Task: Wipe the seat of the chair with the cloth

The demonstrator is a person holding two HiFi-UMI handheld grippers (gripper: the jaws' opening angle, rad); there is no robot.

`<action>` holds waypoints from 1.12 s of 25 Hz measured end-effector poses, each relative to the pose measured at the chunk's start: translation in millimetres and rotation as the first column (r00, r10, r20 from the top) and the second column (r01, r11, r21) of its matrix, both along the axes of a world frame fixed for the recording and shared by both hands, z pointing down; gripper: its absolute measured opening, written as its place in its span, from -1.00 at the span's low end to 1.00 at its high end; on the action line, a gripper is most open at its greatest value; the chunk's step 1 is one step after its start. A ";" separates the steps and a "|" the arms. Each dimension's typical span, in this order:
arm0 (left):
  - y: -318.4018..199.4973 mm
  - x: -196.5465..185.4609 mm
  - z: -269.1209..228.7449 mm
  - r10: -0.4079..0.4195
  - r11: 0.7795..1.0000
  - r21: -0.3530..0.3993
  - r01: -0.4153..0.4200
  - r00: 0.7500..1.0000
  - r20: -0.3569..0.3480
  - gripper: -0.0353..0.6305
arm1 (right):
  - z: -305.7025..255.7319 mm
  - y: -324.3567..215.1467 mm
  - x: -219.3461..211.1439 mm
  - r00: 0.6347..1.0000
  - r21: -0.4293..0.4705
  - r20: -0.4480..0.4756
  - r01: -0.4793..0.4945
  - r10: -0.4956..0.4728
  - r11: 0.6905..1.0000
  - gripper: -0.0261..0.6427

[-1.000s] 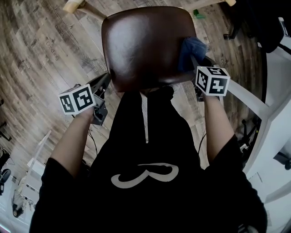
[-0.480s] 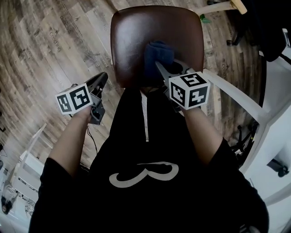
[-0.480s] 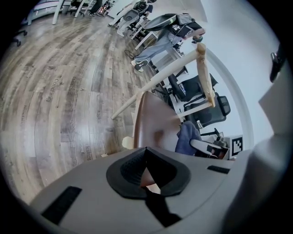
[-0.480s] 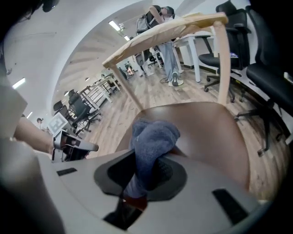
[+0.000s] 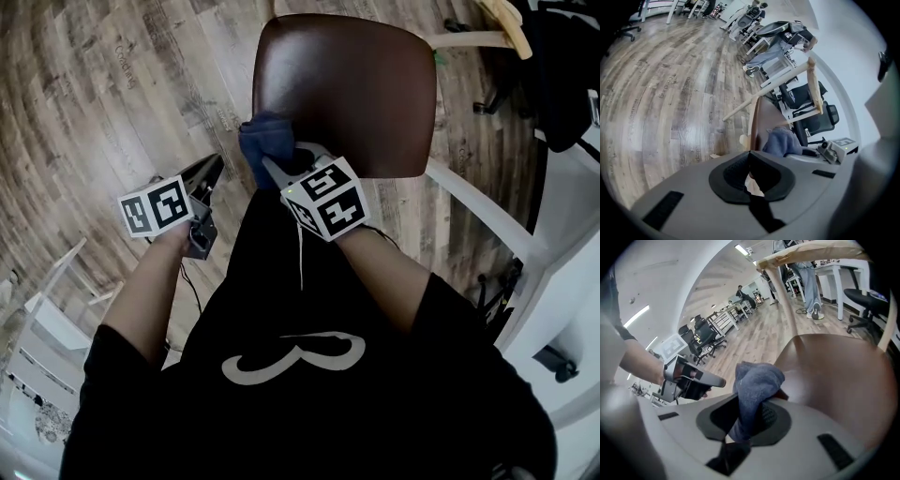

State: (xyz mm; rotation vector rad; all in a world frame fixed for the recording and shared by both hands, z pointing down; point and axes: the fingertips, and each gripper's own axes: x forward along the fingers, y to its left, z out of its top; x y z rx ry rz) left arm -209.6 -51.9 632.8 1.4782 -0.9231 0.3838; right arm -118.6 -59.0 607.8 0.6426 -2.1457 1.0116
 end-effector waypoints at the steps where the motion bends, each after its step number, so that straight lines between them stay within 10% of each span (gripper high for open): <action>1: 2.8 -1.7 0.6 -0.003 1.000 -0.002 0.003 1.000 0.001 -0.85 | 3.0 2.2 -3.3 1.000 -0.003 -0.004 0.011 -0.011 1.000 -0.70; 28: 17.4 8.2 16.0 0.025 0.999 -0.037 -0.024 0.999 0.029 -0.85 | 47.9 2.1 17.1 0.978 0.042 -0.179 0.114 -0.105 0.993 -0.70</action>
